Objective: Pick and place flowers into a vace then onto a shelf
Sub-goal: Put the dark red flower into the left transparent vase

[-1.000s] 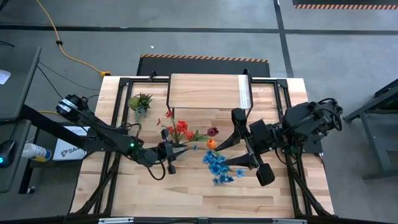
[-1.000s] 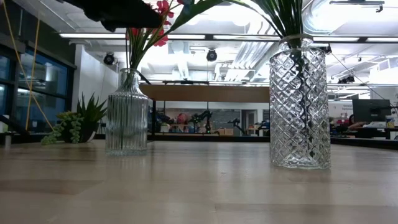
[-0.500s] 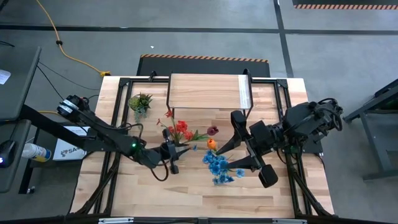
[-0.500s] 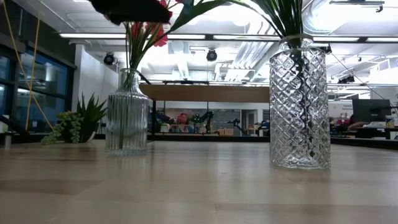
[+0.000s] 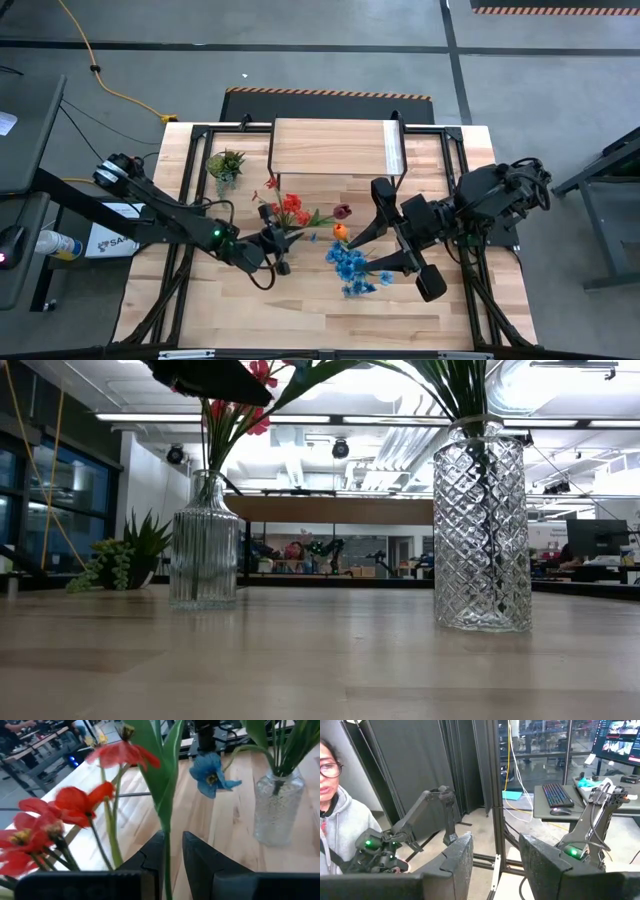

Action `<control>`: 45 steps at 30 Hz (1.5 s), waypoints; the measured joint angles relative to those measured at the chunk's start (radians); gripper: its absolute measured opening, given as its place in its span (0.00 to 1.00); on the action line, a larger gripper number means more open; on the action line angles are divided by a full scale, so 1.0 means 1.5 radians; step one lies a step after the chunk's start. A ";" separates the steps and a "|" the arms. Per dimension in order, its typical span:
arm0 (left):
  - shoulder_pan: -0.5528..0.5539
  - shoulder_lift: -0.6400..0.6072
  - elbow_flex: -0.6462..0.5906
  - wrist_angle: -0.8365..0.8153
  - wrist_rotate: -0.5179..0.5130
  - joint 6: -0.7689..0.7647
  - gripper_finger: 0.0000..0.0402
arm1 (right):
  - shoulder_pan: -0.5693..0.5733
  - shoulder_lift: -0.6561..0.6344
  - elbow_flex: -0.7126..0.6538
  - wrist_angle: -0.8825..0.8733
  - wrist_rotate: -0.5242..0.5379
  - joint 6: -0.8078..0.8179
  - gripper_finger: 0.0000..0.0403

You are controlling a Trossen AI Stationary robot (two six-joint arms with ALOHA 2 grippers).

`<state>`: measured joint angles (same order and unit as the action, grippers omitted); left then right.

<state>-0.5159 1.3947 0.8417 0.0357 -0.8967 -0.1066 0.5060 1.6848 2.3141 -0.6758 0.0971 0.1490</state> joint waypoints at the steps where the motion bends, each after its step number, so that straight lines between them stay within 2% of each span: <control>1: 0.000 0.005 0.000 0.000 -0.005 -0.002 0.25 | 0.000 0.000 0.000 0.000 0.000 0.000 0.38; 10: 0.000 0.039 0.000 -0.002 -0.024 -0.002 0.25 | 0.000 0.000 0.000 0.000 -0.002 0.001 0.38; 22: 0.000 0.042 0.000 -0.006 -0.045 -0.003 0.24 | 0.001 0.000 0.000 0.000 -0.002 0.003 0.38; 25: 0.000 0.042 0.000 -0.006 -0.045 -0.003 0.20 | 0.001 0.000 0.000 0.000 -0.002 0.003 0.38; 30: 0.000 0.042 0.000 -0.006 -0.043 -0.002 0.08 | 0.001 0.000 0.000 0.000 -0.002 0.003 0.38; 35: -0.001 0.042 0.000 -0.006 -0.040 -0.003 0.08 | 0.001 0.000 0.000 0.000 -0.003 0.003 0.38; 40: -0.001 0.042 0.000 -0.006 -0.061 -0.004 0.14 | 0.001 0.000 0.000 0.000 -0.003 0.003 0.38; 45: -0.001 0.042 0.000 -0.015 -0.057 -0.005 0.08 | 0.001 0.000 0.000 -0.001 -0.003 0.003 0.38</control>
<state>-0.5175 1.4574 0.8412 0.0137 -0.9826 -0.1136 0.5072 1.6843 2.3140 -0.6769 0.0929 0.1528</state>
